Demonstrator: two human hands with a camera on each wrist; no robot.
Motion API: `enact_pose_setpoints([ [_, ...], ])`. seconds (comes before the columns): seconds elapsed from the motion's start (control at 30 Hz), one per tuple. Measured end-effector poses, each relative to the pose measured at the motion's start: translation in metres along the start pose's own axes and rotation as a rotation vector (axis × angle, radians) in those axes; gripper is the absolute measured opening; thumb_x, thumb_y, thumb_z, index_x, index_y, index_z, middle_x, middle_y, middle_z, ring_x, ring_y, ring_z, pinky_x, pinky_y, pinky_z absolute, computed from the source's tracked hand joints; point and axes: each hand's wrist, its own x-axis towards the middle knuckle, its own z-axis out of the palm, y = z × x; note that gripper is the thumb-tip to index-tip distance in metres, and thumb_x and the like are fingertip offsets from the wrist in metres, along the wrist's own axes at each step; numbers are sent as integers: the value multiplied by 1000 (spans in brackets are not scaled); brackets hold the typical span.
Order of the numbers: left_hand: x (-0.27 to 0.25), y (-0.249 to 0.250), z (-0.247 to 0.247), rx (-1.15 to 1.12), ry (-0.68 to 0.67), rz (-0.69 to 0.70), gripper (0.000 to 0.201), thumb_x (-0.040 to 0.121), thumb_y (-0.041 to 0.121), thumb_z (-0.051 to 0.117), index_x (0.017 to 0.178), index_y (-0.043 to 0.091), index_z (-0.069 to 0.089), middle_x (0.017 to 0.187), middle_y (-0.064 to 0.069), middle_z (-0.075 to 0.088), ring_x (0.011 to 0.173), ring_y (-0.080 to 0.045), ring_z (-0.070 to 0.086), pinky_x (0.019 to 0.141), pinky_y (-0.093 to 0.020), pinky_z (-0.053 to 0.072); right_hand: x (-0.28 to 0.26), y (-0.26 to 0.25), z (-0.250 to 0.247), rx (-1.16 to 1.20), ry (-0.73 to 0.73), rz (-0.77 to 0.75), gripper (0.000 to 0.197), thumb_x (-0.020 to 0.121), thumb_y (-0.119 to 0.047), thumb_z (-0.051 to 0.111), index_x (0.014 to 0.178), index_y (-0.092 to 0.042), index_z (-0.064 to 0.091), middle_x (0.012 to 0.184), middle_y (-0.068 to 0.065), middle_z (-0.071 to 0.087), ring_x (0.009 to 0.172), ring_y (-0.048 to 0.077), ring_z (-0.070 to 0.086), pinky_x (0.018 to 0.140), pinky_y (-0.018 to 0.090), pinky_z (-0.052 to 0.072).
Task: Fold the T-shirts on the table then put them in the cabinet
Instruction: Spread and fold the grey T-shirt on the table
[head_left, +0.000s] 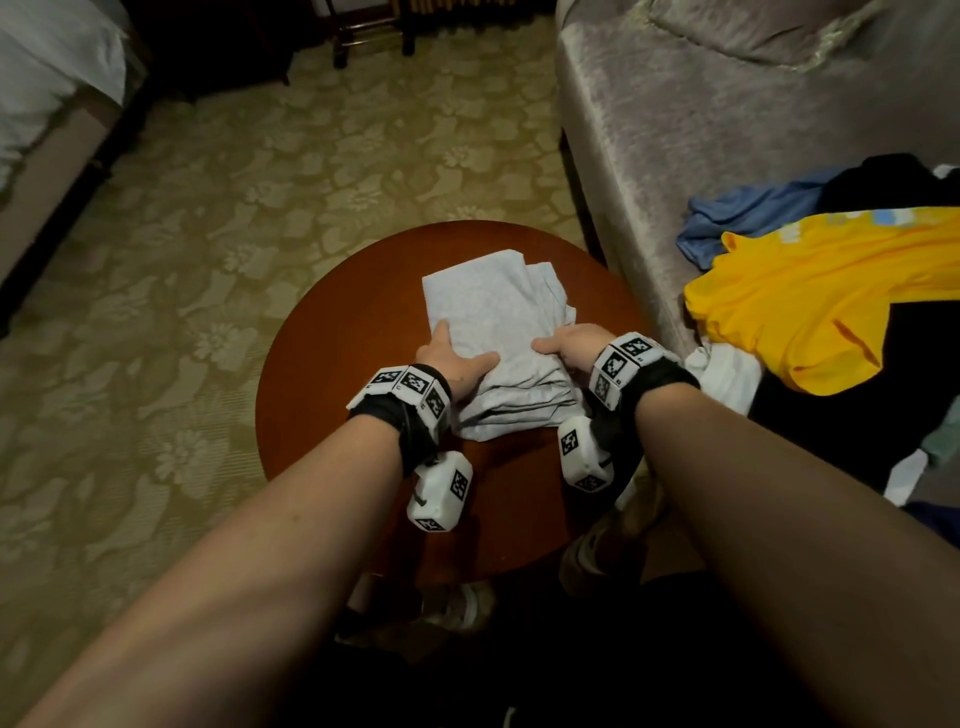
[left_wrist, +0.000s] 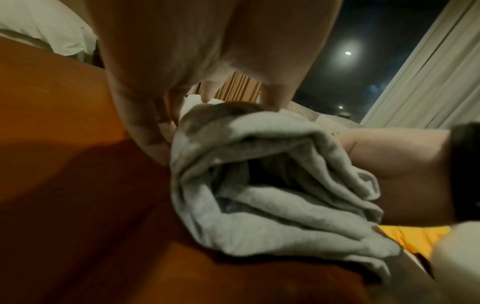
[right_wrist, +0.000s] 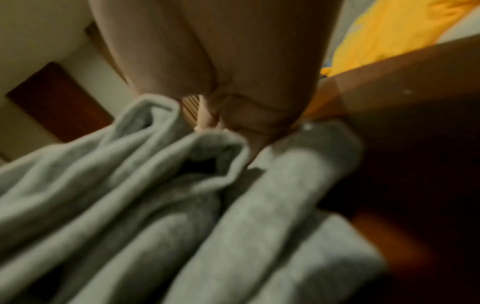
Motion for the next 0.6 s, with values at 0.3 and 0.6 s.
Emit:
enact_pose_setpoints([
  [0.3,-1,4,2,-179,38,4,60,91,41,55,141,14,34,137,-8,51,119,-32,53,103,-45,42,-6,23,10,466,16,-119,48,94,-20,55,140,-12,43,137,14,52,124,33,52,106,48,42],
  [0.6,1,-7,3,-218,7,-73,60,85,36,69,133,5,49,131,-10,58,117,-29,56,92,-36,46,-17,1,0,161,16,-27,71,84,-47,65,137,-6,45,139,11,49,126,34,49,105,42,41],
])
